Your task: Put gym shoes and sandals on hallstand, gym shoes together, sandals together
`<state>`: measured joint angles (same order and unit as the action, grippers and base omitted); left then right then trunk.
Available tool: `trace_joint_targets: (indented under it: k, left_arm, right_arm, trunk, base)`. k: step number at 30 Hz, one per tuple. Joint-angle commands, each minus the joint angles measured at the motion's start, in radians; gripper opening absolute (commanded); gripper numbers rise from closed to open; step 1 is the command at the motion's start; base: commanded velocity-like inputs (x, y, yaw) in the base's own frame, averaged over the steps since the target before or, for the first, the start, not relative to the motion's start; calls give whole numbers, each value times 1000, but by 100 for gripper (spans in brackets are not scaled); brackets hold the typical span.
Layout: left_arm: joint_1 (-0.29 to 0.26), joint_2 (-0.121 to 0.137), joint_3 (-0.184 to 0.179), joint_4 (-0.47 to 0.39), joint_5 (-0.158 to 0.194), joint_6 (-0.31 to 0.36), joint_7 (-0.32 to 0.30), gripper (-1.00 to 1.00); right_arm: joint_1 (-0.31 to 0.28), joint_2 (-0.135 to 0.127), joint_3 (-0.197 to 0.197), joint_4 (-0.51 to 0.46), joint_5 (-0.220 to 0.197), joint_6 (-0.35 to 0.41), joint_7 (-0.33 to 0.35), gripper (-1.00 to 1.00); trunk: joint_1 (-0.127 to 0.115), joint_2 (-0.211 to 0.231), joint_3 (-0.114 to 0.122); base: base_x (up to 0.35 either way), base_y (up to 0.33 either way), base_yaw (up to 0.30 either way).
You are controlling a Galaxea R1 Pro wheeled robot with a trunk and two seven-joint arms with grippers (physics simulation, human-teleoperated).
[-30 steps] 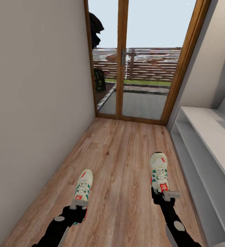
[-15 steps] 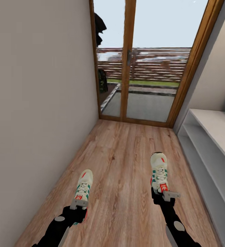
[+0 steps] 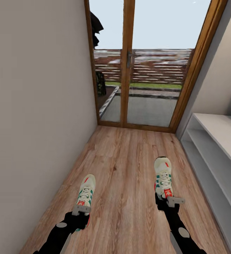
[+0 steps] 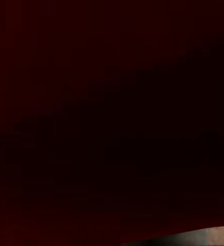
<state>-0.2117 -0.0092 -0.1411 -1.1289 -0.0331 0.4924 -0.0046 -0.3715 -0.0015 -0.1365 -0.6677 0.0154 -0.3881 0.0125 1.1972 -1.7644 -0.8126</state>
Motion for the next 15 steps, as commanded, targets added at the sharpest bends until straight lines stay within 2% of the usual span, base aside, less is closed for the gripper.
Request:
trace_joint_targets:
  k: [1,15]
  left_arm:
    - [0,0,0,0,0,0,1,-100]
    - [0,0,0,0,1,0,3,-100]
  right_arm:
    - [0,0,0,0,0,0,1,-100]
    - [0,0,0,-1,0,0,-4,-100]
  trunk:
    - [0,0,0]
    - [0,0,0]
  base:
    - [319,-70,-1]
    - [323,-25,-7]
